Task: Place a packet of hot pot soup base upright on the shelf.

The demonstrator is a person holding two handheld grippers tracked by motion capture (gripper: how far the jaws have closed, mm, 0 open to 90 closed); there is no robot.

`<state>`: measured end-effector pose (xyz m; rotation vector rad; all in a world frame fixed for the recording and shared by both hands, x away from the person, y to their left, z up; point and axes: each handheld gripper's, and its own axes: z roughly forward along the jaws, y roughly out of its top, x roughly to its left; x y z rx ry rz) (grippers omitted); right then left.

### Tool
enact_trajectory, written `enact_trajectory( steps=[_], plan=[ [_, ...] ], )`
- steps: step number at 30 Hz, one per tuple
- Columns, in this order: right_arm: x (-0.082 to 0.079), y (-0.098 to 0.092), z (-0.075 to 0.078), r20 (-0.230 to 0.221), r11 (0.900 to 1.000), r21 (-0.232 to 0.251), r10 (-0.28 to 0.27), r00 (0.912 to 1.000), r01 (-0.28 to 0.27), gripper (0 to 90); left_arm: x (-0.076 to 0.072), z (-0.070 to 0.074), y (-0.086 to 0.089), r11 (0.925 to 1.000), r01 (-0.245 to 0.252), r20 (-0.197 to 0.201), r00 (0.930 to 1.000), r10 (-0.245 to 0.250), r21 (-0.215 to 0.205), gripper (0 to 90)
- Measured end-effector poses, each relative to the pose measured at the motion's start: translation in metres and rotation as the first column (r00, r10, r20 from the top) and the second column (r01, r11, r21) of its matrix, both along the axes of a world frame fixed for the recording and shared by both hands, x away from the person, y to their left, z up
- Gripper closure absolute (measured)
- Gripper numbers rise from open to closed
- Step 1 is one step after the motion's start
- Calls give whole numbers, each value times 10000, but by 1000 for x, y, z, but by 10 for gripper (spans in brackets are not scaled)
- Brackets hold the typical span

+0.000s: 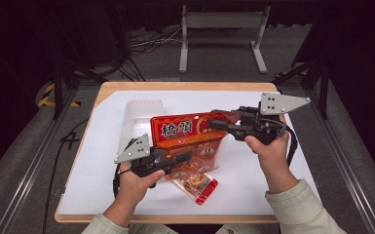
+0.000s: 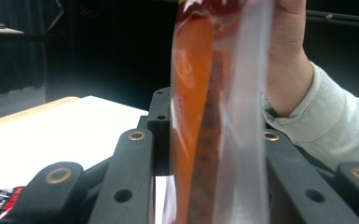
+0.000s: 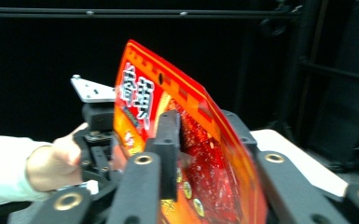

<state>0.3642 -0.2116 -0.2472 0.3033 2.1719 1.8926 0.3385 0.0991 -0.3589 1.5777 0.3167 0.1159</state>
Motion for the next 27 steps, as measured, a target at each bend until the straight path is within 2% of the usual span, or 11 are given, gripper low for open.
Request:
enact_trajectory(
  steps=[4, 5, 6, 8, 9, 11, 13, 14, 17, 26, 27],
  plan=[
    [-2, -13, 0, 283, 9958, 782, -496, 9984, 473, 547, 2, 3, 1, 10000, -52, 71, 10000, 52, -51, 711],
    [-2, -13, 0, 283, 9958, 782, -496, 9984, 473, 547, 3, 5, 2, 9999, -88, 96, 9999, 88, -76, 711],
    [-3, -25, -1, 287, 9902, 1071, -933, 9952, 897, 535, 4, 7, 3, 9999, -121, 139, 9998, 123, -109, 711],
    [-4, -30, -3, 266, 9875, 1092, -1174, 9927, 1139, 534, 6, 11, 6, 9996, -228, 176, 9996, 231, -177, 711],
    [-4, -41, -7, 185, 9828, 1062, -1538, 9879, 1510, 536, 8, 15, 8, 9991, -346, 244, 9991, 351, -228, 711],
    [-4, -44, -9, 132, 9810, 1049, -1652, 9862, 1629, 539, 10, 18, 10, 9989, -414, 319, 9986, 421, -209, 711],
    [-4, -59, -20, -162, 9736, 822, -2121, 9771, 2127, 550, 16, 24, 15, 9977, -634, 386, 9972, 643, -239, 711],
    [-4, -59, -20, -162, 9736, 822, -2121, 9771, 2127, 550, 16, 24, 15, 9977, -634, 386, 9972, 643, -239, 711],
    [-3, -71, -34, -378, 9655, 421, -2553, 9661, 2568, 562, 25, 28, 20, 9956, -890, 296, 9955, 898, -290, 710],
    [-3, -95, -72, -1200, 9503, -388, -3114, 9427, 3089, 604, 47, 41, 35, 9865, -1631, 307, 9861, 1635, -134, 711],
    [-2, -98, -78, -1342, 9449, -704, -3266, 9356, 3197, 603, 51, 43, 39, 9843, -1760, 379, 9836, 1763, -112, 710]
  ],
)
